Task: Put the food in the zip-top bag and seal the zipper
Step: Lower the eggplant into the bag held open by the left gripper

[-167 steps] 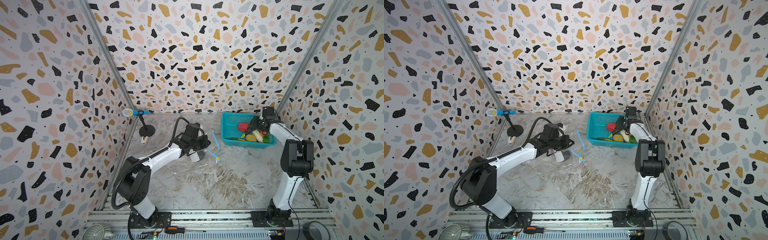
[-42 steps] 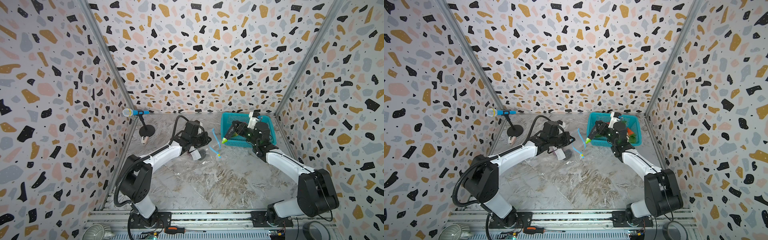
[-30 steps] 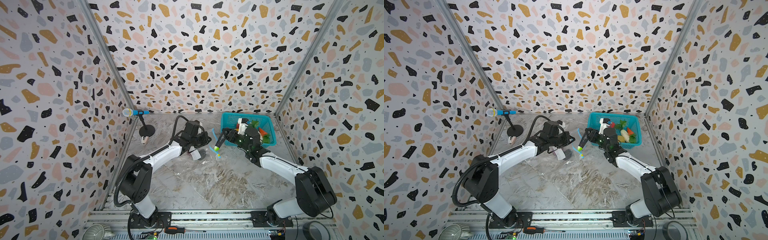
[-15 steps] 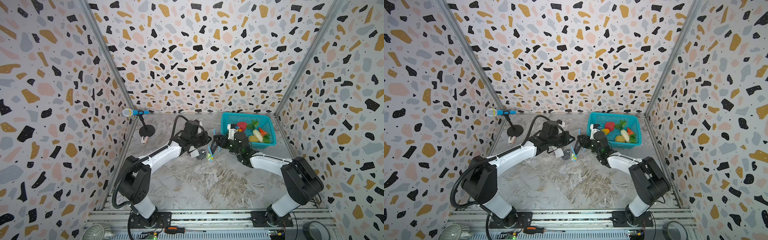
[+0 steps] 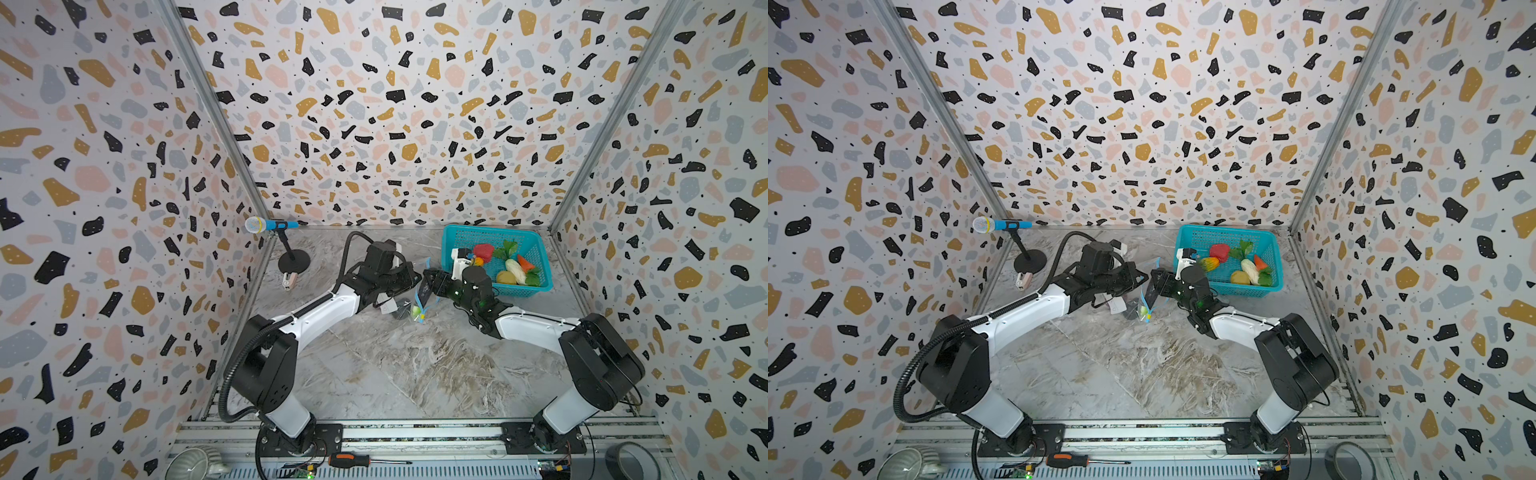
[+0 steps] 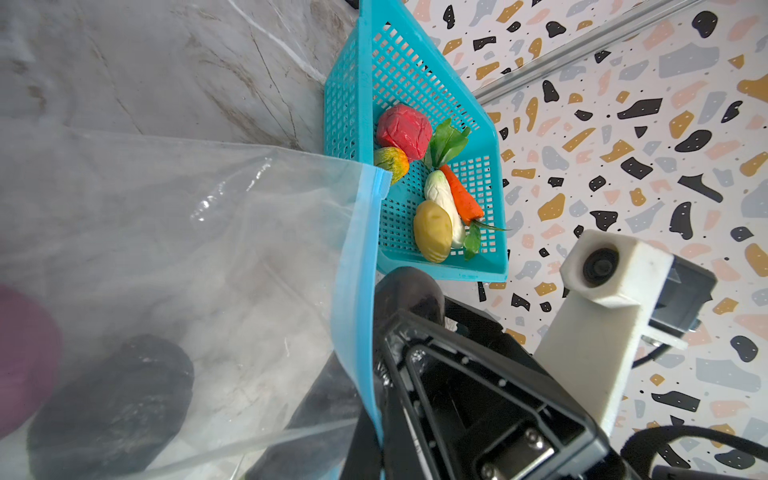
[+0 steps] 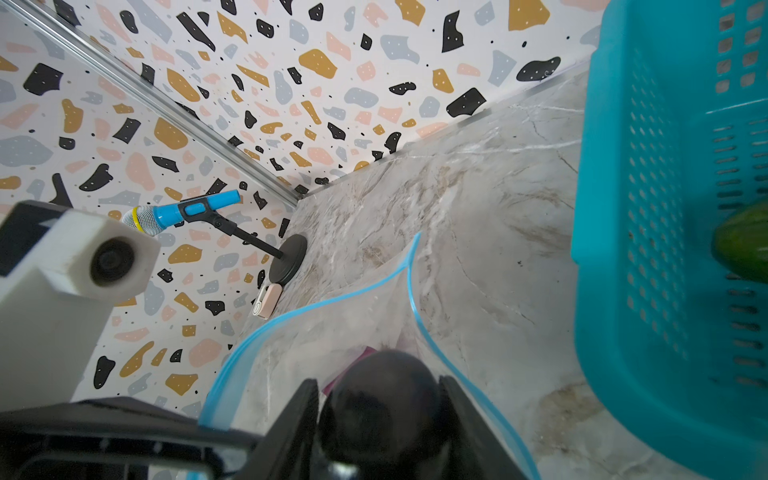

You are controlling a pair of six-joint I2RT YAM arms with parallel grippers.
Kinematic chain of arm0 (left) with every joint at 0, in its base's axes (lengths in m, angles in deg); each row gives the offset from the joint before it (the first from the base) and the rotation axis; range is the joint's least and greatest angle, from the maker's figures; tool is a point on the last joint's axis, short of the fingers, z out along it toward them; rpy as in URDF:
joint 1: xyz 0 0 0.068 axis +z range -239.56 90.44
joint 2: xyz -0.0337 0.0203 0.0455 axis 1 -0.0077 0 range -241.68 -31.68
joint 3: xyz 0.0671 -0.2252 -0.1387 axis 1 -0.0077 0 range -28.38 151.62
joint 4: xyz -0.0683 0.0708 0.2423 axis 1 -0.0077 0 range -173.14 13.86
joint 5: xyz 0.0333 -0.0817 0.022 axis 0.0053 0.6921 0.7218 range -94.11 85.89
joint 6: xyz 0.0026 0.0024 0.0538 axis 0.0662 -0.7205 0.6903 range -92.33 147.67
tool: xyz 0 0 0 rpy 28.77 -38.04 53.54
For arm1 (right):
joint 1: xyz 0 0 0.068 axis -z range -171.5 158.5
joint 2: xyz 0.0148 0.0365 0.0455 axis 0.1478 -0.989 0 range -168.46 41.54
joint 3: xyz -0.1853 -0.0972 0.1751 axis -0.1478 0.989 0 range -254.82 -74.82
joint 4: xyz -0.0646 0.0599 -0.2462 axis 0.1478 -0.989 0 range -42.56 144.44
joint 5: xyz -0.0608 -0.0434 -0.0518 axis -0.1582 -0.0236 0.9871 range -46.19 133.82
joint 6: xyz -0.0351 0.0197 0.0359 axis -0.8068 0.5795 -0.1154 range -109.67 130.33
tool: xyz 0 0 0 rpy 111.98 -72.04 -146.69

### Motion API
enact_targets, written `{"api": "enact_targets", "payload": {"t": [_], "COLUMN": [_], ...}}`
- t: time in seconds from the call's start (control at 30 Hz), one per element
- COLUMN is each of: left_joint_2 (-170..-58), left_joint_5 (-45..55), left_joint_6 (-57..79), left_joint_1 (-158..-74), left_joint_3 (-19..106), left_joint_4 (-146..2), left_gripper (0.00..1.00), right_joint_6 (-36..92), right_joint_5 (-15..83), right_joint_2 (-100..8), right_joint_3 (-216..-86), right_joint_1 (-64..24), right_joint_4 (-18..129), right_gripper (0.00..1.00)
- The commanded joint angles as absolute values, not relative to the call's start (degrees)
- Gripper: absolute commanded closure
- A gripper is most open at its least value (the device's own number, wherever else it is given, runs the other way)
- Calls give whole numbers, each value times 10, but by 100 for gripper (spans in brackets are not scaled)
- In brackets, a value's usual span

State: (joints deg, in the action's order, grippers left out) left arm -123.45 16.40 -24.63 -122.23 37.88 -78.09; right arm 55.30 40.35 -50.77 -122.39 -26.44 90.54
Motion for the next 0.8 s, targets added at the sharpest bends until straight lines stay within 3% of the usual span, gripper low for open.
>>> {"api": "enact_targets", "payload": {"t": [0.0,0.33,0.77], "left_joint_2": [-1210,-1201,-1208], "left_joint_5": [168,168,175], "left_joint_6": [-256,-264,-267], "left_joint_1": [-1219,-1220,-1220], "left_joint_3": [365,358,365], "left_joint_4": [-755,-746,-739], "left_gripper": [100,100,100], "right_joint_6": [545,535,499], "right_joint_5": [434,435,511], "right_joint_2": [-500,-494,-476], "right_joint_3": [-1224,-1217,-1209], "right_joint_1": [-269,-282,-282], "right_joint_4": [926,921,991], "right_gripper": [49,43,53]}}
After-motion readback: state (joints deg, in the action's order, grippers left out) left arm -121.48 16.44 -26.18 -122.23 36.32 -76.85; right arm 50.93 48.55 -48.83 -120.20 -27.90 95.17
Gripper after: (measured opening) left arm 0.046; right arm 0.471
